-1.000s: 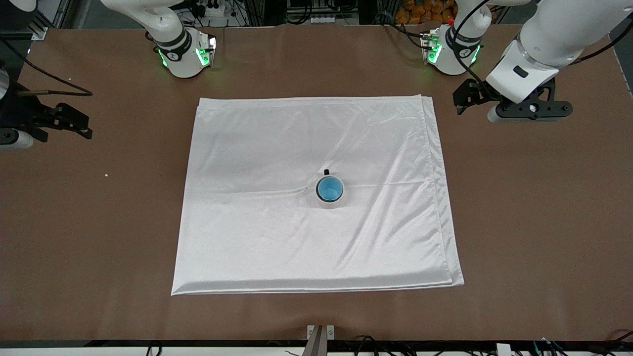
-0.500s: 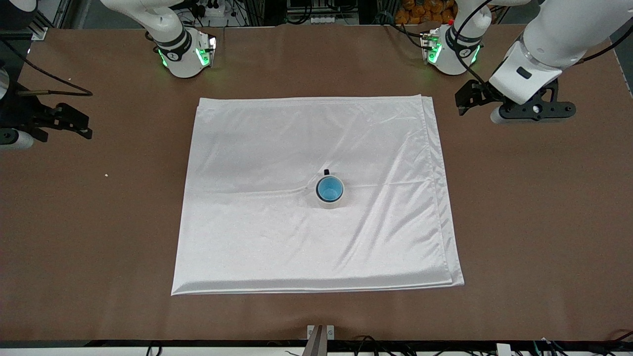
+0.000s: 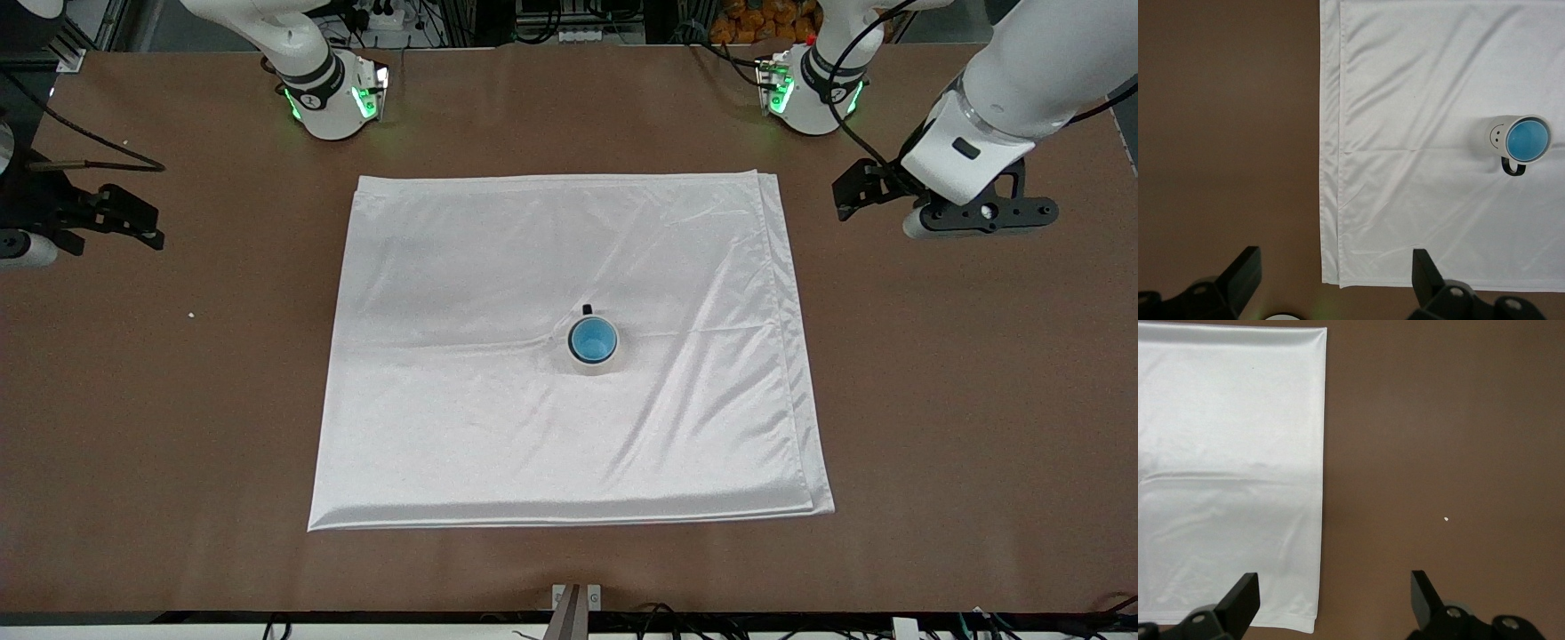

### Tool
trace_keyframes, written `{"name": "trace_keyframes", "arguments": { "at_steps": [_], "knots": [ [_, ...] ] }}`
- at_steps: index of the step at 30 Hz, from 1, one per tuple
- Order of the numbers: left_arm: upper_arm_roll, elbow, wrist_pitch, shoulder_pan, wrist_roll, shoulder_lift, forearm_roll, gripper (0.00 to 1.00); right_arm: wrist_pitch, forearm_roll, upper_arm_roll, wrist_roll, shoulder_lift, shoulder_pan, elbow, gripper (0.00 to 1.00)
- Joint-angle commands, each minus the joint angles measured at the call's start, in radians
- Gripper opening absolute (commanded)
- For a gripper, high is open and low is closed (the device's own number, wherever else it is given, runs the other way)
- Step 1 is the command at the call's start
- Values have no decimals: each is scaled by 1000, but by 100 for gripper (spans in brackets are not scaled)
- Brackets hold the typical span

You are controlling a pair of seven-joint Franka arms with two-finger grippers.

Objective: Place blue cup into white mug on cloth

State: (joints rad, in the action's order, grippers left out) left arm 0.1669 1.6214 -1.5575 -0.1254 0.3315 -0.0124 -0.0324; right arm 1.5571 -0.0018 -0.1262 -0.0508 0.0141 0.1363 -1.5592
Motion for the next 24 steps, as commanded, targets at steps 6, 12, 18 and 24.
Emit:
{"name": "trace_keyframes", "arguments": {
  "at_steps": [6,12,18,24],
  "knots": [
    [-66,-61,7,-22,-5,45,3,100,-34,3,14,-3,-10,-11,11,100],
    [-67,-89,7,-16,-2,63,14,100,-34,3,14,-1,-10,-11,11,100],
    [-66,-94,5,-6,-49,74,45,100,-37,3,14,-1,-10,-7,11,100],
    [-66,-95,5,-3,-75,75,46,100,-40,3,16,-3,-10,-7,11,100]
  ]
}}
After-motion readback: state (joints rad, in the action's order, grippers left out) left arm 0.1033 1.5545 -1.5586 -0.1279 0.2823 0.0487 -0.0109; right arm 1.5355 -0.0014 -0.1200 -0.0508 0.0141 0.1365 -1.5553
